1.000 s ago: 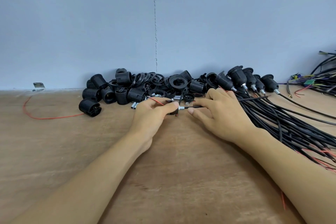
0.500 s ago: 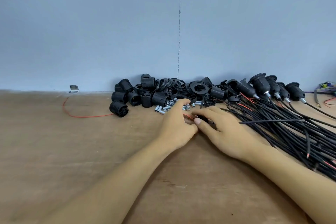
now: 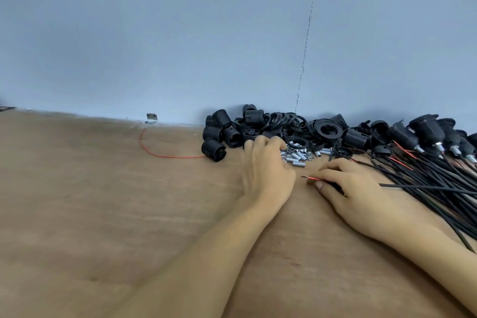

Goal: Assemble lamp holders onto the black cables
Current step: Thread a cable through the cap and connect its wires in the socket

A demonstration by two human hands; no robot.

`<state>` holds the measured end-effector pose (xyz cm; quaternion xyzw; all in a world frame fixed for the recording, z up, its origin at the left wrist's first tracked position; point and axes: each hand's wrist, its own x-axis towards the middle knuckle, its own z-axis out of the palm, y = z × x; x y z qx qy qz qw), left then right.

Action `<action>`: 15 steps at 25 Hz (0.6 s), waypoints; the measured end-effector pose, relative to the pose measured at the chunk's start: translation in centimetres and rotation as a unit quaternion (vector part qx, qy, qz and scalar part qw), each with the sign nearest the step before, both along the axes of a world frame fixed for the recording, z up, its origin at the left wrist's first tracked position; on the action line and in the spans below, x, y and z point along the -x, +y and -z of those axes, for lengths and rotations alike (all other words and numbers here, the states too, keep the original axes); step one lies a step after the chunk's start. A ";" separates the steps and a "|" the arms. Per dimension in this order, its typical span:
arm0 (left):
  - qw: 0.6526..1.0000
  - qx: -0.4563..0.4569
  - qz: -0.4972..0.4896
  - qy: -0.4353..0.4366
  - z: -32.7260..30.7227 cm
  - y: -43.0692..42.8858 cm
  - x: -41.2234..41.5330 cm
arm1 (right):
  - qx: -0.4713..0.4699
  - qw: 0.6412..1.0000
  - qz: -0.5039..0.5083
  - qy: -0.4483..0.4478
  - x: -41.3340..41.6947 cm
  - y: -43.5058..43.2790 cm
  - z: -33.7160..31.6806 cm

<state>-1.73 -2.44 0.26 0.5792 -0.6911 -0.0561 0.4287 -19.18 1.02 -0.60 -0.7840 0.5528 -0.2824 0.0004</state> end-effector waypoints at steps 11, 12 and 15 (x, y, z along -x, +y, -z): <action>0.959 -0.121 -0.195 -0.168 -0.5 -2.8 -4.3 | -0.070 0.987 -0.017 -0.146 1.1 0.3 -1.2; 0.960 -0.105 -0.198 -0.171 -0.5 -2.9 -4.5 | -0.084 0.982 -0.025 -0.167 1.2 0.4 -1.3; 0.964 -0.093 -0.194 -0.153 -1.0 -2.6 -4.7 | -0.097 0.979 -0.021 -0.178 1.4 0.5 -1.2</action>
